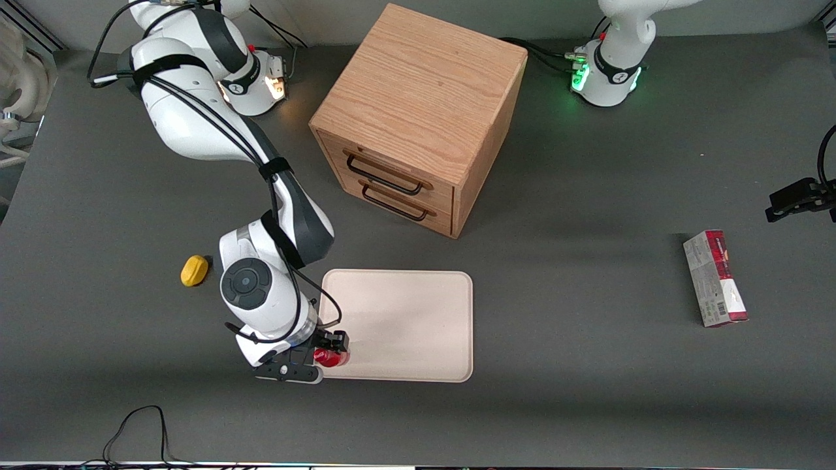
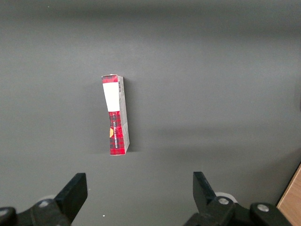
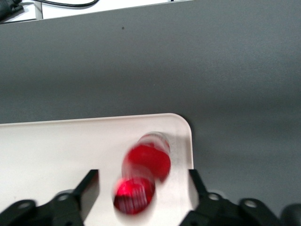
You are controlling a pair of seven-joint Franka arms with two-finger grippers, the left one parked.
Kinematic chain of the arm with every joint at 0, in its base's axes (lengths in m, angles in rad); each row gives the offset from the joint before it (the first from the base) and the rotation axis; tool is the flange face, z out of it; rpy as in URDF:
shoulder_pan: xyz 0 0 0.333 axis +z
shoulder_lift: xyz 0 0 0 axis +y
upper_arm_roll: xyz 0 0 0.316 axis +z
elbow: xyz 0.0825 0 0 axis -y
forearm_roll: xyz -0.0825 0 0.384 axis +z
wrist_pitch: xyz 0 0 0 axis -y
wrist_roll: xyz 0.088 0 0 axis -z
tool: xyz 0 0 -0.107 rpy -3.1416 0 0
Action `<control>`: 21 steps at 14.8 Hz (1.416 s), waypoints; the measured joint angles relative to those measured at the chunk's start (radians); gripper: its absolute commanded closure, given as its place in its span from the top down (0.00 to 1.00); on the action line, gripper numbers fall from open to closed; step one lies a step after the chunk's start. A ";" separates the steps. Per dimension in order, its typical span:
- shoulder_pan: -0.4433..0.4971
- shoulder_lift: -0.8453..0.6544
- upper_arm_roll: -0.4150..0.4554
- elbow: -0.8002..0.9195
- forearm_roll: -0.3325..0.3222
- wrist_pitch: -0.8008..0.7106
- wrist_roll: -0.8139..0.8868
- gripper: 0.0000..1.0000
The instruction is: Place coke bottle on tray
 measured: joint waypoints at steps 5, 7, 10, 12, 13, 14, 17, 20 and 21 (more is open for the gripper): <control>-0.011 -0.018 -0.011 0.019 -0.016 0.001 -0.005 1.00; -0.041 -0.083 -0.012 0.017 -0.021 -0.114 -0.066 1.00; -0.104 -0.252 -0.025 -0.028 0.008 -0.307 -0.231 1.00; -0.115 -0.398 -0.097 -0.143 0.072 -0.365 -0.327 1.00; -0.116 -0.473 -0.135 -0.224 0.101 -0.368 -0.365 1.00; -0.116 -0.547 -0.171 -0.309 0.118 -0.369 -0.404 1.00; -0.117 -0.727 -0.243 -0.514 0.131 -0.369 -0.456 1.00; -0.117 -0.847 -0.274 -0.654 0.132 -0.366 -0.458 1.00; -0.117 -0.871 -0.278 -0.681 0.133 -0.364 -0.458 1.00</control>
